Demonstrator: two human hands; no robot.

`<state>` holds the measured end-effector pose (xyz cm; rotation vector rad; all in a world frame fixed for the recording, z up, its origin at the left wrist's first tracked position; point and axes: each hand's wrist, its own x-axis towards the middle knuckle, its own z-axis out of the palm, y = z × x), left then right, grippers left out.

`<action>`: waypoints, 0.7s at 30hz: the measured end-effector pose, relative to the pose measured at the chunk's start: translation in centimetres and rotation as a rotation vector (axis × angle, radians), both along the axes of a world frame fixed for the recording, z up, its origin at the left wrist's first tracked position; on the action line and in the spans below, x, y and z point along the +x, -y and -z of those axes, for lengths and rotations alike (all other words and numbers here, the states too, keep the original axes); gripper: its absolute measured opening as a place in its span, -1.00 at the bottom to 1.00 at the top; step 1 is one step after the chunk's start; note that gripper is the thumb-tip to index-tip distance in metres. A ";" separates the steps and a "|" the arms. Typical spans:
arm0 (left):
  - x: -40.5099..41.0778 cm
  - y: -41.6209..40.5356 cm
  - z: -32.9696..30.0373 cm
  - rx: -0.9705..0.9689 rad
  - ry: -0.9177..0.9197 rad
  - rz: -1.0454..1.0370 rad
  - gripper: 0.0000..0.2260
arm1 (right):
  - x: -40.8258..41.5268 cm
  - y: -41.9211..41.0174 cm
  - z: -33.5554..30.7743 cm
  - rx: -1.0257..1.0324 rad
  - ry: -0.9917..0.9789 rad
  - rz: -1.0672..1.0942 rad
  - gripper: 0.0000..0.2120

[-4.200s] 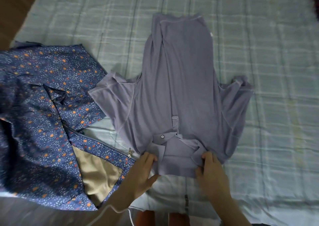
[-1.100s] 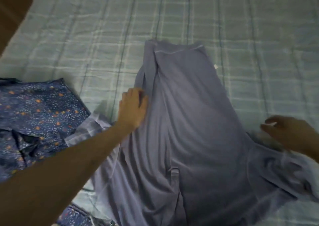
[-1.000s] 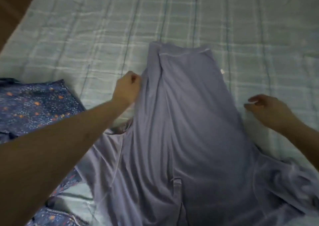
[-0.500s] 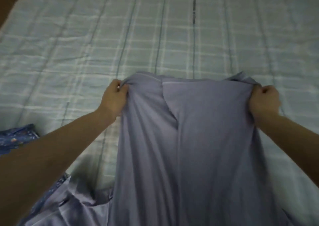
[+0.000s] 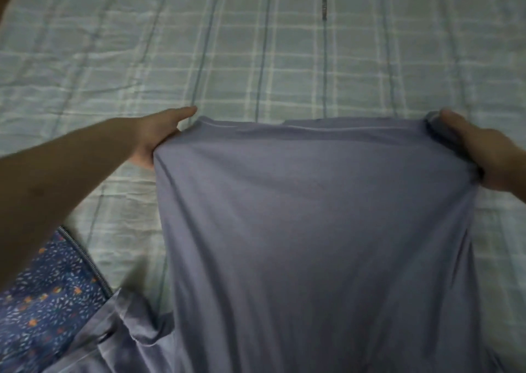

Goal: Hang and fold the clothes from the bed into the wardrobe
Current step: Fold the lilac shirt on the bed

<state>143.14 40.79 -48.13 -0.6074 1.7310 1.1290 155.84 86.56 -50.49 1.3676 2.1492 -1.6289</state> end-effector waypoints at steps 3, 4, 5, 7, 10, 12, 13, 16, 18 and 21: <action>-0.5 -1.0 0.6 0.158 -0.218 -0.161 -0.65 | -0.6 -1.7 0.0 -0.208 -0.111 -0.109 -0.03; -0.6 -1.1 1.1 0.258 -0.286 -0.272 -0.65 | -0.8 -2.6 0.3 -0.196 -0.144 -0.095 -0.13; -0.5 -1.3 1.5 0.348 -0.329 -0.367 -0.65 | -0.9 -2.5 -0.1 -0.195 -0.173 -0.077 -0.30; -0.6 -1.1 2.2 0.450 -0.385 -0.471 -0.65 | -1.2 -2.8 -0.4 -0.214 -0.249 -0.037 -0.68; -1.4 -0.3 3.0 0.421 -0.543 -0.502 -0.52 | -1.5 -4.7 1.1 -0.220 -0.302 0.029 -0.58; -2.2 0.0 3.1 0.364 -0.596 -0.521 -0.40 | -1.6 -6.8 2.3 -0.201 -0.324 0.004 -0.32; -2.5 0.0 3.0 0.357 -0.600 -0.527 -0.40 | -1.9 -8.2 3.2 -0.212 -0.332 -0.030 -0.25; -3.3 -0.7 3.1 0.383 -0.594 -0.514 -0.52 | -2.8 -9.6 4.0 -0.101 -0.242 -0.070 -0.32; -4.2 -1.2 3.2 0.418 -0.597 -0.507 -0.66 | -3.9 -9.3 3.5 -0.001 -0.179 -0.048 -0.46; -5.5 -1.4 2.9 0.405 -0.658 -0.434 -0.78 | -4.9 -6.1 1.3 0.172 -0.074 -0.110 -0.78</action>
